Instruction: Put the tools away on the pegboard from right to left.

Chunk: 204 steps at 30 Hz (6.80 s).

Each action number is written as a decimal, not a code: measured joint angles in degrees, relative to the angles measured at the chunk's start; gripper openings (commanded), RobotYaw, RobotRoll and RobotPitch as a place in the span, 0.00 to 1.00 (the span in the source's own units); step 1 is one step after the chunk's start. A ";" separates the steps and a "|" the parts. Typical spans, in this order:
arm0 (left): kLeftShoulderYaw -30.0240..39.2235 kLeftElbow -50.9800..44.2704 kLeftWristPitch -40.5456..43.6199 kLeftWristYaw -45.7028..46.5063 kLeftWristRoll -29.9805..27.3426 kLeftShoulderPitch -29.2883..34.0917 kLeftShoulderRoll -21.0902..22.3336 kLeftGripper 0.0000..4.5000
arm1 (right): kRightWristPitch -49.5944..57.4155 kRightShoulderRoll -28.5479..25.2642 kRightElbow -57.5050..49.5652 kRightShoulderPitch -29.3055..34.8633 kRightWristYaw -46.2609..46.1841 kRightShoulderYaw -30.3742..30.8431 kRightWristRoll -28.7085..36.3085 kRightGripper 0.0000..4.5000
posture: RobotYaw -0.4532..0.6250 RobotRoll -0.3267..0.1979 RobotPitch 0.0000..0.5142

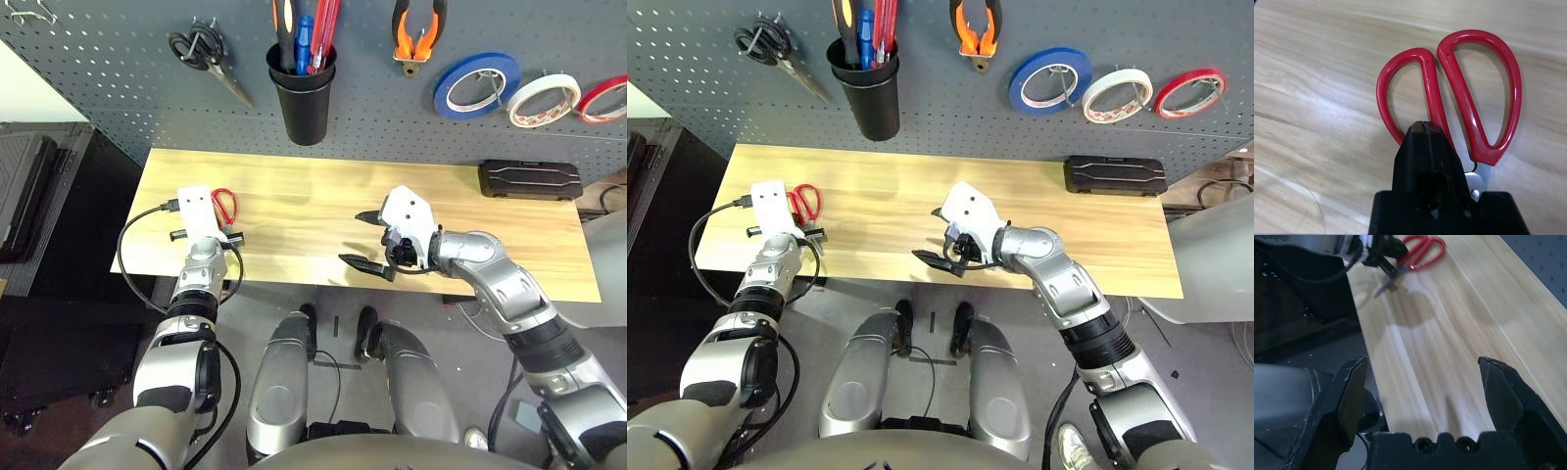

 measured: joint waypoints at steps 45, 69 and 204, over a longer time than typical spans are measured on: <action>3.57 -2.38 -1.51 -4.66 -3.07 0.24 2.92 0.99 | -19.14 2.24 8.77 2.38 3.02 -3.78 2.68 1.00 | 0.61 0.62 0.60; 1.83 14.82 -5.81 -4.66 -1.76 -7.90 3.63 0.01 | -14.84 0.20 3.55 3.86 1.51 -3.49 1.76 1.00 | 0.57 0.62 0.61; 1.23 -23.68 -0.41 -30.01 -14.82 -1.13 6.72 0.99 | -20.06 5.63 7.95 -2.57 -20.89 -21.33 7.37 1.00 | 0.56 0.62 0.33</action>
